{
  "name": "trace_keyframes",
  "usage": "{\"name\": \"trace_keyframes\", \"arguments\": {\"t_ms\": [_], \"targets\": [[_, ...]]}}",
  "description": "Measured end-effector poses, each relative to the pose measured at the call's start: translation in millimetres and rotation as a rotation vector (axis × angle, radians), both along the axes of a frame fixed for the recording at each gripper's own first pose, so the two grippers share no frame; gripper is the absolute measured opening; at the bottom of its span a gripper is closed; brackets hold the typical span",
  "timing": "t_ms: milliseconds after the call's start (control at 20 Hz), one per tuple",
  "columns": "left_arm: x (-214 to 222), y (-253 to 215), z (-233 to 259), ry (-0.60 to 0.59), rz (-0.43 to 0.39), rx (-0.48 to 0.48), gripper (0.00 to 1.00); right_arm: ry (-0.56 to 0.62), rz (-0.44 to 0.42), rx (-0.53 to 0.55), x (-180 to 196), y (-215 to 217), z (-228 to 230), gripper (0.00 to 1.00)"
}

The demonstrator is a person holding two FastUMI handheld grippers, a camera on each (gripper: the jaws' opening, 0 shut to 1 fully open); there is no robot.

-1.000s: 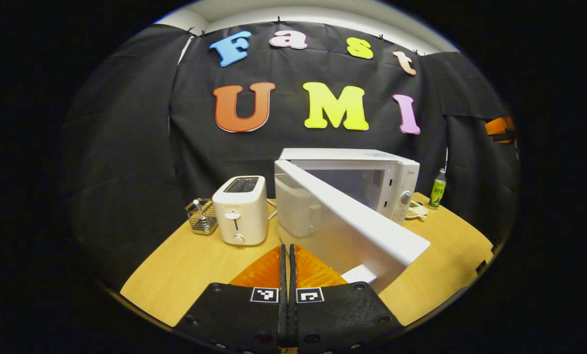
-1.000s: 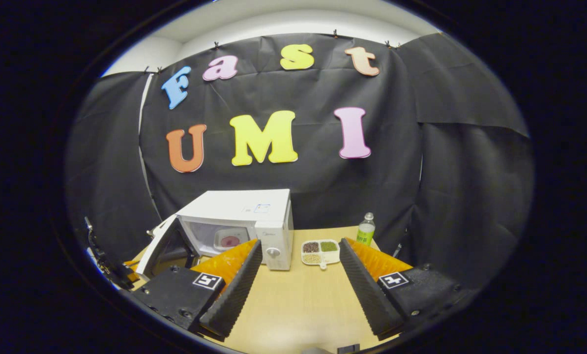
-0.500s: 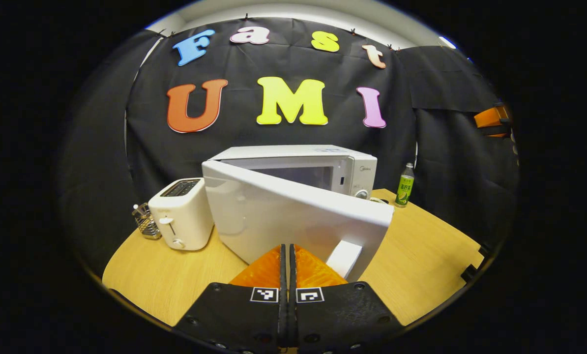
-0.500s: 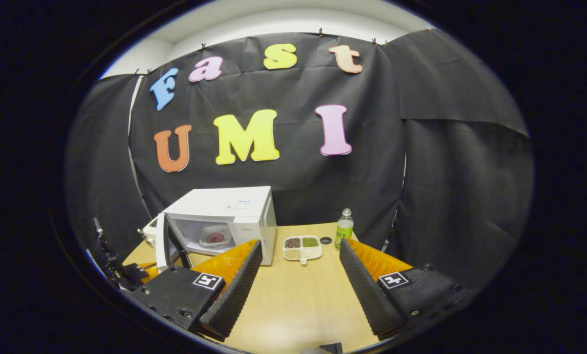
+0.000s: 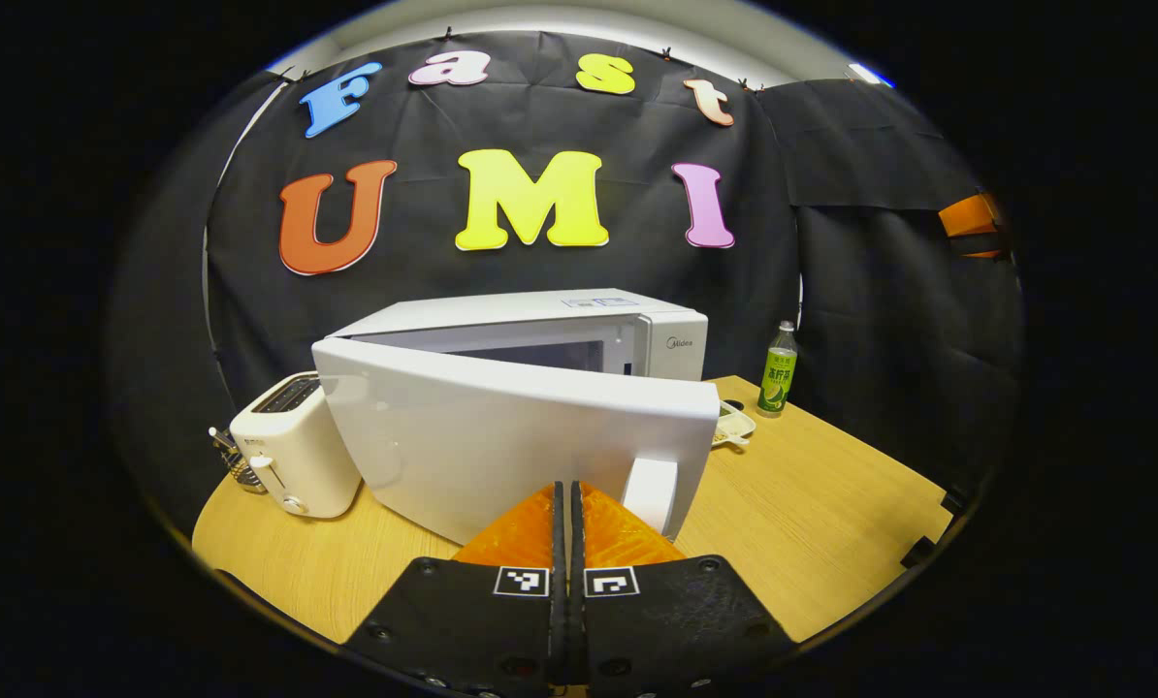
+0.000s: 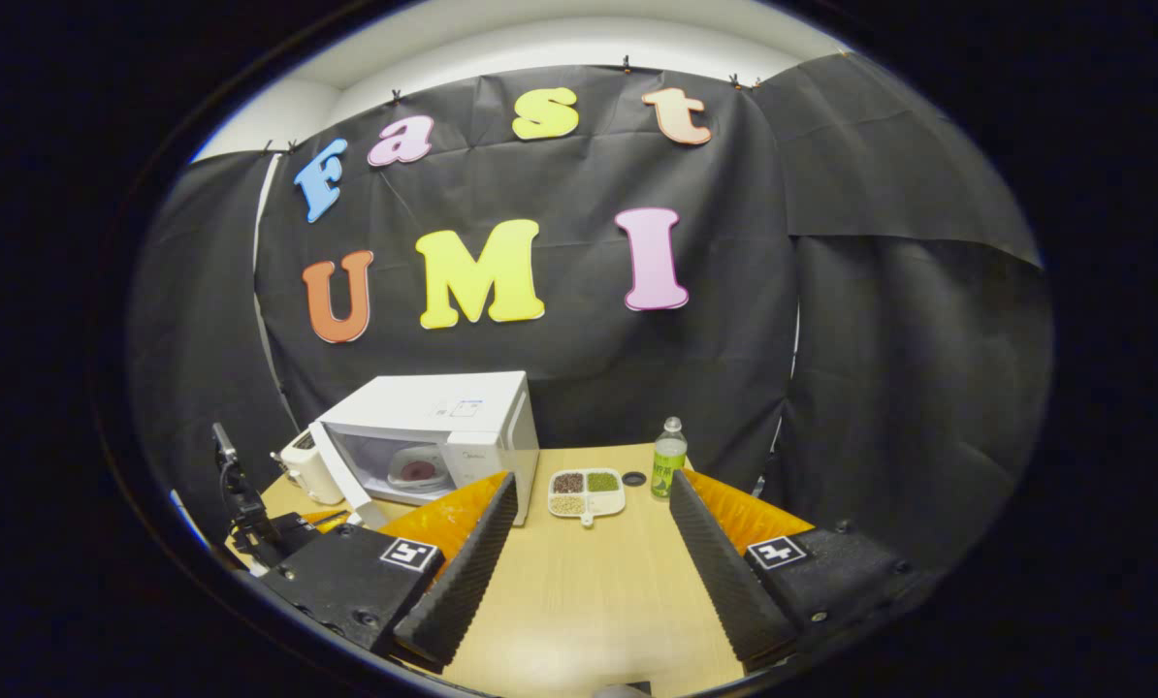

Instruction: Open the microwave oven with the left hand, put the food in, and close the microwave oven.

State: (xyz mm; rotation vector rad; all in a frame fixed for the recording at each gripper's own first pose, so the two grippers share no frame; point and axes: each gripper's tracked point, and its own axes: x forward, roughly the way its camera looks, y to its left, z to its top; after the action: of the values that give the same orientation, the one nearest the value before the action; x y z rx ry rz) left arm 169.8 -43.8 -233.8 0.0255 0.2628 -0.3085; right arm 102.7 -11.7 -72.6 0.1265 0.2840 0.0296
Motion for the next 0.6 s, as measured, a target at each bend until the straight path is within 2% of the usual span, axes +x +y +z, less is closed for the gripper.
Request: {"name": "trace_keyframes", "arguments": {"t_ms": [50,100,600], "targets": [[3,-4,0,0.003,-0.001,0.005,0.00,0.003,0.006,0.005,1,-1,-1,0.92],[7,-9,0,-0.001,0.001,0.007,0.00,0.005,0.006,0.005,1,-4,-1,1.00],[57,-41,2,-0.001,0.015,-0.014,0.00,0.015,-0.012,-0.028,-7,-31,-6,1.00]]}}
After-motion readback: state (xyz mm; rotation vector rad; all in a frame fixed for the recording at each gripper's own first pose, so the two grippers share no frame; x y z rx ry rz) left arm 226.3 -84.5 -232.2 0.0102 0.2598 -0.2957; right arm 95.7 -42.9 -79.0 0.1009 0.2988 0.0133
